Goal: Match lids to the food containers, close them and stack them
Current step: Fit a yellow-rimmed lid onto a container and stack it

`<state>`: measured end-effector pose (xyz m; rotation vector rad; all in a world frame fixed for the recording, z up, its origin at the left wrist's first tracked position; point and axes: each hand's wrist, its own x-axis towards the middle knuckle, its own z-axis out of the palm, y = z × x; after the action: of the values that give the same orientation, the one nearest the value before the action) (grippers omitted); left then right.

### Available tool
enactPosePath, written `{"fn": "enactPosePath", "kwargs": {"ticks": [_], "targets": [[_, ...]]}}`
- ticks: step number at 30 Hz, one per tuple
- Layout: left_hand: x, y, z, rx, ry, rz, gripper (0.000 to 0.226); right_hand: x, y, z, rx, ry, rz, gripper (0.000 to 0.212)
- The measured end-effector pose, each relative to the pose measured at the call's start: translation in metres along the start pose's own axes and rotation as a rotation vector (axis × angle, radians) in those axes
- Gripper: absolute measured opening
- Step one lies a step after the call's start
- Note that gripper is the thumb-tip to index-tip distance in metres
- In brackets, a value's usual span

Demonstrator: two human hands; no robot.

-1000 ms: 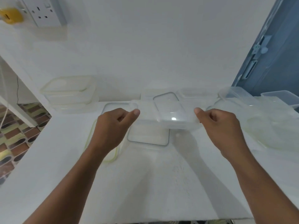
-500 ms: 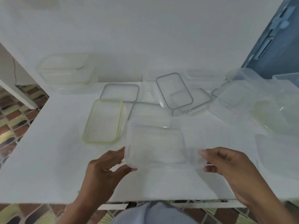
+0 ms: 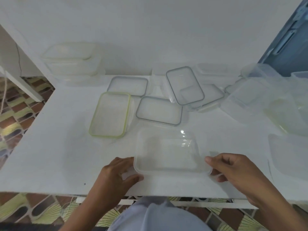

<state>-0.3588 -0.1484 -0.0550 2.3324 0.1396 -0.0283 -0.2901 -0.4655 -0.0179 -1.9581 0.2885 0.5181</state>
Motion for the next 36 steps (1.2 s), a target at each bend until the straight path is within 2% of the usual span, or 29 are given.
{"fn": "enactPosePath", "kwargs": {"ticks": [4,8,13,16,23,28,30,33,36], "targets": [[-0.004,-0.001,-0.009,-0.172,0.054,-0.257,0.026,0.007,-0.015,-0.013,-0.113,0.102,-0.113,0.011],[-0.005,0.003,-0.023,-0.528,0.138,-0.435,0.012,0.023,-0.047,-0.019,-0.150,0.140,-0.258,0.012],[-0.003,0.007,-0.034,-1.016,0.194,-0.589,0.028,0.056,-0.099,-0.001,-0.155,0.086,-0.428,0.005],[0.001,0.005,-0.039,-1.194,0.226,-0.643,0.038,0.083,-0.136,0.021,-0.171,0.031,-0.532,0.002],[0.009,-0.001,-0.045,-1.334,0.271,-0.668,0.072,0.150,-0.205,0.095,-0.267,-0.099,-0.718,0.003],[0.019,0.000,-0.045,-1.358,0.294,-0.657,0.078,0.189,-0.230,0.147,-0.422,-0.181,-0.735,0.009],[0.022,0.000,-0.046,-1.367,0.303,-0.655,0.073,0.209,-0.235,0.168,-0.529,-0.178,-0.723,0.020],[0.027,-0.002,-0.047,-1.366,0.310,-0.658,0.070,0.235,-0.237,0.195,-0.732,-0.192,-0.630,0.049],[0.034,-0.004,-0.047,-1.348,0.319,-0.671,0.065,0.247,-0.235,0.213,-0.849,-0.262,-0.572,0.056]]}}
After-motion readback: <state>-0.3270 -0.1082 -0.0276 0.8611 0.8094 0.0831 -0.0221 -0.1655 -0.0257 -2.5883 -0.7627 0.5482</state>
